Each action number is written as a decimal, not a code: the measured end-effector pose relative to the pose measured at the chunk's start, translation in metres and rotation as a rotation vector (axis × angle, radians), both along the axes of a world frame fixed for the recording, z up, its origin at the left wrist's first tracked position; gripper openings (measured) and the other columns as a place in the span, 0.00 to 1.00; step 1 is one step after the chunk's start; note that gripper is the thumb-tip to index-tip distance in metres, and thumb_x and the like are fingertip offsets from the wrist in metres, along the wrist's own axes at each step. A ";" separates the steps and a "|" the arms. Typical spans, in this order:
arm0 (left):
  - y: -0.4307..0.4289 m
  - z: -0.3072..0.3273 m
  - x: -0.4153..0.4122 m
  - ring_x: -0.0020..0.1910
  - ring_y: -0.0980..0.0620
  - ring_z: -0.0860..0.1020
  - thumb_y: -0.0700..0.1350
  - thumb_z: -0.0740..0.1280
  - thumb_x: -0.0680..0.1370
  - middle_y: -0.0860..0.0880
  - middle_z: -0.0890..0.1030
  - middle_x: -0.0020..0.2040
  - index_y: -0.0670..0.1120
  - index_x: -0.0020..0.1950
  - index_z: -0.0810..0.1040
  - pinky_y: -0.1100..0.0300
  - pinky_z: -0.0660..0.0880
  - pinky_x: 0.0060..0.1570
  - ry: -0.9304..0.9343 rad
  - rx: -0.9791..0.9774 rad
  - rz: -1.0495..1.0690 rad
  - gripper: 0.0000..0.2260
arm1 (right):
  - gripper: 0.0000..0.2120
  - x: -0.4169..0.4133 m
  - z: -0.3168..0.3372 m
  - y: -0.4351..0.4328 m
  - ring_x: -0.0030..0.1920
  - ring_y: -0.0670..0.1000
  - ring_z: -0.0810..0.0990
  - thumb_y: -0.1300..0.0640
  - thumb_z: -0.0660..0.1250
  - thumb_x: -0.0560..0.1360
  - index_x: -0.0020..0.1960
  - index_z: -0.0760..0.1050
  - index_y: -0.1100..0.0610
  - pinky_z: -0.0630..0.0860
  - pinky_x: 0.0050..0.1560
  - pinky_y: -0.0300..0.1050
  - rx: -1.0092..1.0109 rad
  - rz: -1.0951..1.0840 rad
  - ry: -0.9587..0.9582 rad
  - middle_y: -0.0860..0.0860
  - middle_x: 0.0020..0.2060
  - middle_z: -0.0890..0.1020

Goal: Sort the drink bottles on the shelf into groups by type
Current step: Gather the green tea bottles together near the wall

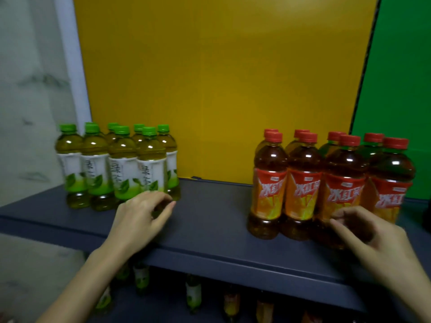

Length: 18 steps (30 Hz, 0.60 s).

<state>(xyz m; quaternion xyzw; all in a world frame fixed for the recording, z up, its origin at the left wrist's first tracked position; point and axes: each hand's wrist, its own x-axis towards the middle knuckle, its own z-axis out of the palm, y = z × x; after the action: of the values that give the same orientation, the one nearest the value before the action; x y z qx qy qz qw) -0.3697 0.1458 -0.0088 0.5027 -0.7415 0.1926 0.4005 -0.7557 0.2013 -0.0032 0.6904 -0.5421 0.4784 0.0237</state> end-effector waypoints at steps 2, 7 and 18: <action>0.010 -0.001 0.032 0.39 0.53 0.80 0.57 0.57 0.74 0.53 0.82 0.38 0.50 0.42 0.79 0.59 0.76 0.33 0.006 0.002 0.033 0.15 | 0.14 0.034 0.000 0.001 0.44 0.35 0.78 0.31 0.60 0.68 0.44 0.74 0.39 0.71 0.42 0.28 0.009 0.038 -0.007 0.34 0.46 0.79; 0.028 -0.009 0.111 0.36 0.59 0.77 0.58 0.57 0.73 0.57 0.79 0.37 0.52 0.42 0.79 0.62 0.72 0.31 0.021 0.040 0.093 0.15 | 0.04 0.123 -0.012 -0.006 0.43 0.39 0.79 0.45 0.69 0.70 0.40 0.76 0.44 0.72 0.41 0.28 0.049 0.134 -0.071 0.43 0.39 0.82; 0.011 -0.014 0.235 0.40 0.55 0.78 0.63 0.55 0.71 0.57 0.79 0.40 0.54 0.44 0.78 0.59 0.73 0.35 0.056 0.138 0.116 0.18 | 0.06 0.248 -0.008 -0.044 0.45 0.39 0.78 0.59 0.71 0.71 0.46 0.77 0.52 0.72 0.41 0.27 0.164 0.216 -0.085 0.47 0.40 0.82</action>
<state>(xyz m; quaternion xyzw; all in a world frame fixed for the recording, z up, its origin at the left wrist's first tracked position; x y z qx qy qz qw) -0.1351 0.1563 -0.0230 0.5763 -0.7111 0.1497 0.3738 -0.5079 0.1571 -0.0115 0.7236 -0.5023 0.4611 -0.1073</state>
